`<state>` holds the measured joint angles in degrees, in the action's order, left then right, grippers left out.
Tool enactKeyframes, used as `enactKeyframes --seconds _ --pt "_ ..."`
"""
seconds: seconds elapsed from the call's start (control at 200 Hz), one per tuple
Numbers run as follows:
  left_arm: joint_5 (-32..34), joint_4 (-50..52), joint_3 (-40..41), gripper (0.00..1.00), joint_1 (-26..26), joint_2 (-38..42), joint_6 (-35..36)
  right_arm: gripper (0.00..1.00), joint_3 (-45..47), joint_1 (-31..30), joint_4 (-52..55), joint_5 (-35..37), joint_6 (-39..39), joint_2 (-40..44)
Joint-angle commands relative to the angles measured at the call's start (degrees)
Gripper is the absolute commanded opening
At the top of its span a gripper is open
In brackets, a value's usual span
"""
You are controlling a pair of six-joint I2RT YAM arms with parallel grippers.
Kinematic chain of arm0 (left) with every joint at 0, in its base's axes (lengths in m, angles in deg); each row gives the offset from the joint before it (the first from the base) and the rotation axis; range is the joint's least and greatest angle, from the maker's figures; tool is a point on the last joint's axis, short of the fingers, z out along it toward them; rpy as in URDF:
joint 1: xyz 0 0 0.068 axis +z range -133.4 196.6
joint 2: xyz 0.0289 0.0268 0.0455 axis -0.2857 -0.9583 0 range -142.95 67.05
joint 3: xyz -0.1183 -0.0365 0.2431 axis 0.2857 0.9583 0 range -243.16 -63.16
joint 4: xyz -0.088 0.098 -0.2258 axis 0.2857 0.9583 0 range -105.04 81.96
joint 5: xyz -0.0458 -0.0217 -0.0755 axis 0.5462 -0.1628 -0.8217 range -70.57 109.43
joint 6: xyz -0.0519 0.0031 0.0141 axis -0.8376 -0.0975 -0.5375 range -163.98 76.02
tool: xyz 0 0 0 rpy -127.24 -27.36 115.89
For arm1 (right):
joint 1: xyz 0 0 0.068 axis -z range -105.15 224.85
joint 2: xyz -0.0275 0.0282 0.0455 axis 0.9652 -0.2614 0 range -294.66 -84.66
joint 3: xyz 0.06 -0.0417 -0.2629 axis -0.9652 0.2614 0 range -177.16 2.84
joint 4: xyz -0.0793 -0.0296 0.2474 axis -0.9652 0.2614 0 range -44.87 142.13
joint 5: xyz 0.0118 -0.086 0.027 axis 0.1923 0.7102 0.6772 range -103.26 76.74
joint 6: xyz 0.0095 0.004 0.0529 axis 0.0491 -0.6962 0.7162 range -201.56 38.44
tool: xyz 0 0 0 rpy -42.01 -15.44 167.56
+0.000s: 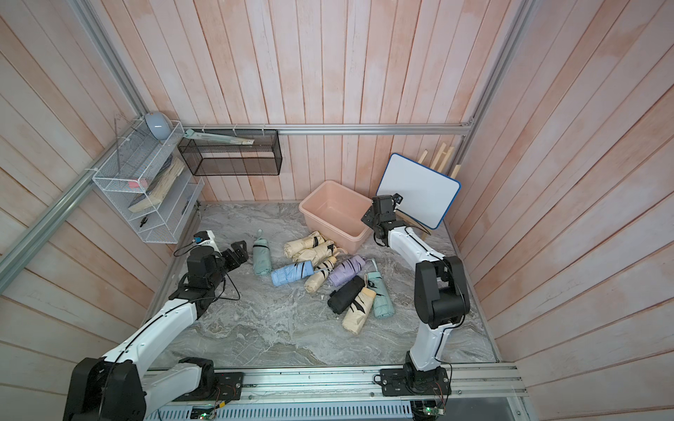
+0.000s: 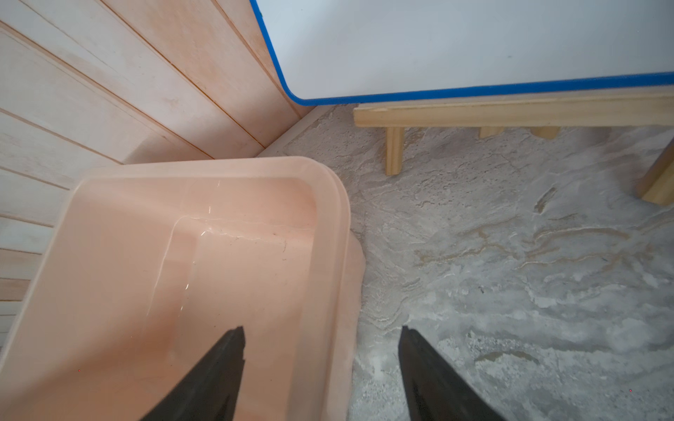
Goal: Put the umbrella into the storage box
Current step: Pick up the storage box at the center of the board.
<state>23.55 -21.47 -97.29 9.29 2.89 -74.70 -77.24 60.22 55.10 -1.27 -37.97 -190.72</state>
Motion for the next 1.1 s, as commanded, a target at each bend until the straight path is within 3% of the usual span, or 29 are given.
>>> enactKeyframes --seconds 0.0,0.475,0.805,1.095 --pt "2.5 3.5 -1.2 1.00 -0.3 1.1 -1.6 0.67 -3.4 -0.8 3.2 2.5 0.0 -2.5" --pt "8.0 13.9 -2.9 1.00 -0.4 3.6 -6.4 0.24 -8.1 -1.1 6.5 5.0 3.4 -7.9" --pt "10.1 18.9 -4.0 1.00 -0.4 6.1 -8.5 0.00 -11.4 -1.0 9.9 5.4 6.2 -7.6" --pt "9.9 20.1 -3.8 1.00 -0.4 7.6 -10.1 0.00 -10.2 -0.7 7.6 3.3 7.2 -1.4"
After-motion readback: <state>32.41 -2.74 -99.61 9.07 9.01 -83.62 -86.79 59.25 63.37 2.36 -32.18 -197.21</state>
